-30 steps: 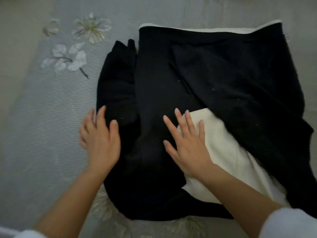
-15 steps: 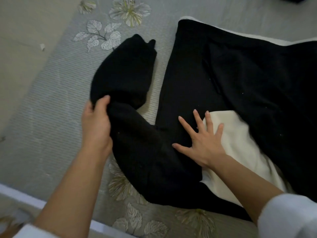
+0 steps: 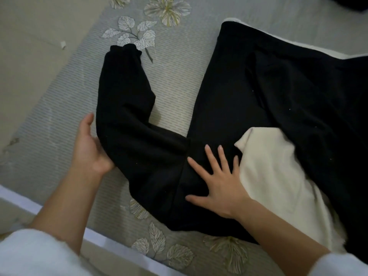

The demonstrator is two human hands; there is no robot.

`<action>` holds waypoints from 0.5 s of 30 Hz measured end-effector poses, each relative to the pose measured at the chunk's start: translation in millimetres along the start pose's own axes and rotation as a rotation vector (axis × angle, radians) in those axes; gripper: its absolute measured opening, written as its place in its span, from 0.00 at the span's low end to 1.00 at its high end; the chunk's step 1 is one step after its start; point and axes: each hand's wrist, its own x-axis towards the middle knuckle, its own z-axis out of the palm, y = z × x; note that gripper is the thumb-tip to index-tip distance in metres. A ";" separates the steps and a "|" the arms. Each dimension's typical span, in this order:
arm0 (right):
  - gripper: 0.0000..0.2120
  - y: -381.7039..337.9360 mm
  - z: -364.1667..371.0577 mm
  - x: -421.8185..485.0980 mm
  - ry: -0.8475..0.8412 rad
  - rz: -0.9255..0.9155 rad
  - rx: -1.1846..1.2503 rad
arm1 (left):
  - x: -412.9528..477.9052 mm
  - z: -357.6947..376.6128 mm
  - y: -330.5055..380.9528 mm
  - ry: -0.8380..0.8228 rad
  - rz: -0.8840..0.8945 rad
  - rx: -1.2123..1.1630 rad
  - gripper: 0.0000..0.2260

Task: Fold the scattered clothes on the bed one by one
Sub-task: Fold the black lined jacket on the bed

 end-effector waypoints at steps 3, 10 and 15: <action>0.46 -0.3 6.0 -1.0 -0.042 0.013 -0.044 | 1.5 10.5 13.0 -0.023 0.071 0.110 0.16; 0.37 -7.1 25.1 -20.1 0.075 -0.127 -0.093 | 10.7 12.0 33.8 0.258 0.614 0.128 0.12; 0.29 -2.8 22.3 -25.0 0.191 -0.169 0.205 | 2.8 67.6 2.3 0.355 1.009 0.737 0.22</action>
